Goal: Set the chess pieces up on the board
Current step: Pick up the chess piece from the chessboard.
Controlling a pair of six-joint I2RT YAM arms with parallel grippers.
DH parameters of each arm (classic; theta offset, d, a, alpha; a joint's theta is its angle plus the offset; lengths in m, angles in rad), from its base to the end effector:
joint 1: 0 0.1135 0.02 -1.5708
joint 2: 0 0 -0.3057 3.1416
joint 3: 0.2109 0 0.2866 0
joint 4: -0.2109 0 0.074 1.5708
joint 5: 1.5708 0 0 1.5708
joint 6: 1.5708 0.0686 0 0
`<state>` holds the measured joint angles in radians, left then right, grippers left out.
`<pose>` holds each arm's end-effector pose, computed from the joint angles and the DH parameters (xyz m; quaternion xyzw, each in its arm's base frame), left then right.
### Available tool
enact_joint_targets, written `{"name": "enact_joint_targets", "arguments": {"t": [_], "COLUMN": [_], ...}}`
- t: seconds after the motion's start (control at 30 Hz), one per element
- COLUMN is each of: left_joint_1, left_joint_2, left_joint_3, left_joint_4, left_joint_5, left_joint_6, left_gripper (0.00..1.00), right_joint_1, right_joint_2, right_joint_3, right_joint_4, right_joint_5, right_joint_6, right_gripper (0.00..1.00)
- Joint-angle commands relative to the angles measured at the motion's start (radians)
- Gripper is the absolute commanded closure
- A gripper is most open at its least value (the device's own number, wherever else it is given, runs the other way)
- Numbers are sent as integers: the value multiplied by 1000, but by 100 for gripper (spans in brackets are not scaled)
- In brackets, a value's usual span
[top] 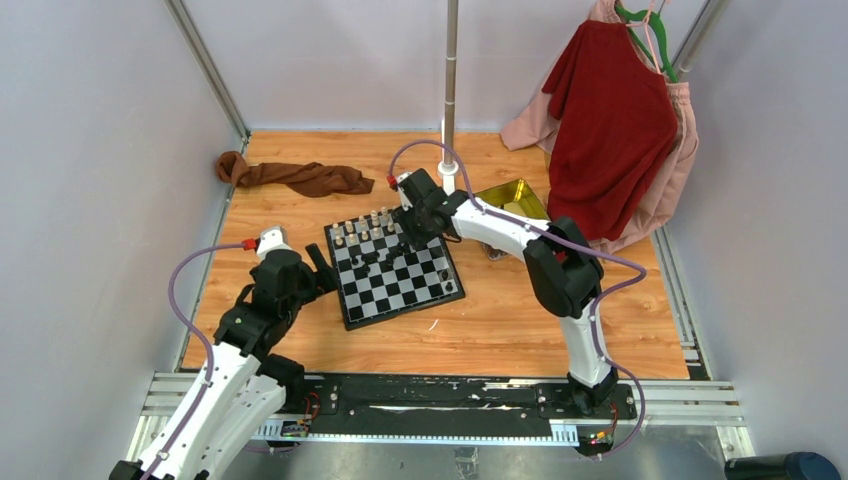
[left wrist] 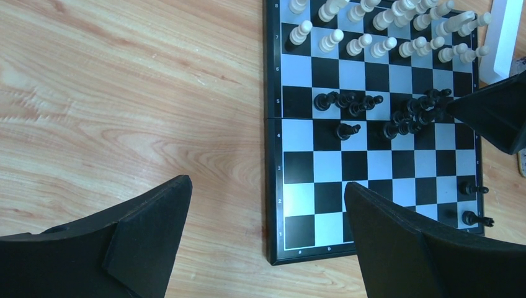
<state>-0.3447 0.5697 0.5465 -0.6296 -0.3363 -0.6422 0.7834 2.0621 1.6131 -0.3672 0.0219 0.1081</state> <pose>0.1529 -0.0309 0.2476 -0.2043 0.8631 -0.0748 0.4558 0.3839 0.3803 0.2116 -0.3041 0.8785 0.1496 0.3368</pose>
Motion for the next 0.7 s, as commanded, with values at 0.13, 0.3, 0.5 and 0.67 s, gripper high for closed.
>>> {"name": "enact_joint_targets", "arguments": {"t": [0.13,0.3,0.5,0.67], "left_joint_1": [-8,-8,-8,-8], "left_joint_2": [11,13,15,18], "left_joint_3": [-13,-15,-16,-17], "left_joint_4": [21,22,24,25], "left_joint_5": [2,2,1,1], "left_joint_6": [9,9,9,9], "left_gripper": [0,0,0,0], "right_joint_1": [-21,-25,-30,-36], "right_joint_2": [43,58,74,84], "right_joint_3": [51,70,86,90], "right_joint_4": [-31,-32,-36,-40], "right_joint_5": [-56,-69,-78,-89], "right_joint_6": [-14,-18,-21,-21], "right_gripper": [54,57,60,62]}}
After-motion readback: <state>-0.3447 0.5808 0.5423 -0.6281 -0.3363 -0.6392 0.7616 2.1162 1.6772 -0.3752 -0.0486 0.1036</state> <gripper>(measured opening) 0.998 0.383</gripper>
